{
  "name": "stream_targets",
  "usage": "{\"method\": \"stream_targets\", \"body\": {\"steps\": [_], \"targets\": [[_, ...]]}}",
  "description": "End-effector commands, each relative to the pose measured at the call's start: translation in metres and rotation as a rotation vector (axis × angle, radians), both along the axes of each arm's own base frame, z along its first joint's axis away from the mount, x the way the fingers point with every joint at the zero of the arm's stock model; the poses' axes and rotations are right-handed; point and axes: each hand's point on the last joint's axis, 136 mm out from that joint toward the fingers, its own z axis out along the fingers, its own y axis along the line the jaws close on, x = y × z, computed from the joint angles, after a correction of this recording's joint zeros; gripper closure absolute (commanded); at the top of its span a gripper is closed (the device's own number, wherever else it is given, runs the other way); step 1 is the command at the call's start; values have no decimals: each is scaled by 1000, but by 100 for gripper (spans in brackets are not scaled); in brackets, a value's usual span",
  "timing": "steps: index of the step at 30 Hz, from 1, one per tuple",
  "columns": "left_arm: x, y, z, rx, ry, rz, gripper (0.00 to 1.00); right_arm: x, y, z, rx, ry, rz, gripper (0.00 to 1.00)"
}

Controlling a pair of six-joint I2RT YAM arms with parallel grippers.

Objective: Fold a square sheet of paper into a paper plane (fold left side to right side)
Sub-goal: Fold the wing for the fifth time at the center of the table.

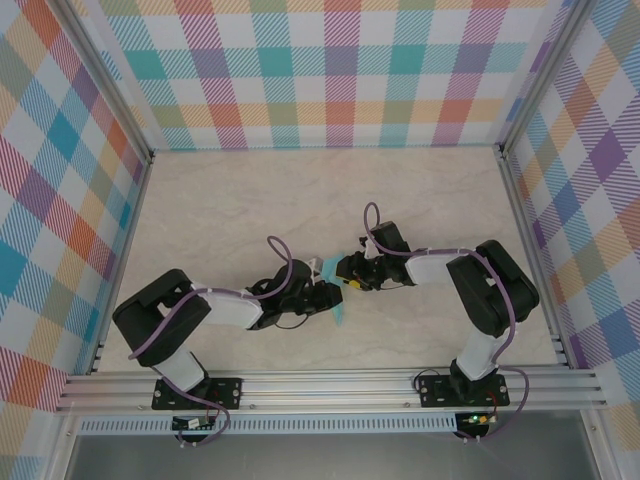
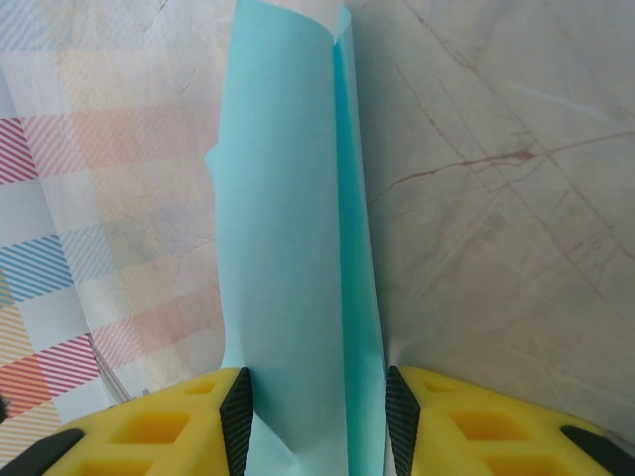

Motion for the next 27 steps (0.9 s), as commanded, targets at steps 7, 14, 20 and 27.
{"method": "stream_targets", "body": {"steps": [7, 14, 20, 27], "targets": [[4, 36, 18, 28, -40, 67, 59, -13, -7, -21, -66, 63, 9, 57], [25, 55, 23, 0, 11, 119, 58, -13, -7, -20, -68, 59, 13, 57], [45, 43, 23, -36, 31, 103, 62, -13, -8, -19, -70, 59, 13, 57], [59, 33, 13, -85, 63, 109, 63, -14, -8, -18, -75, 56, 18, 57]]}}
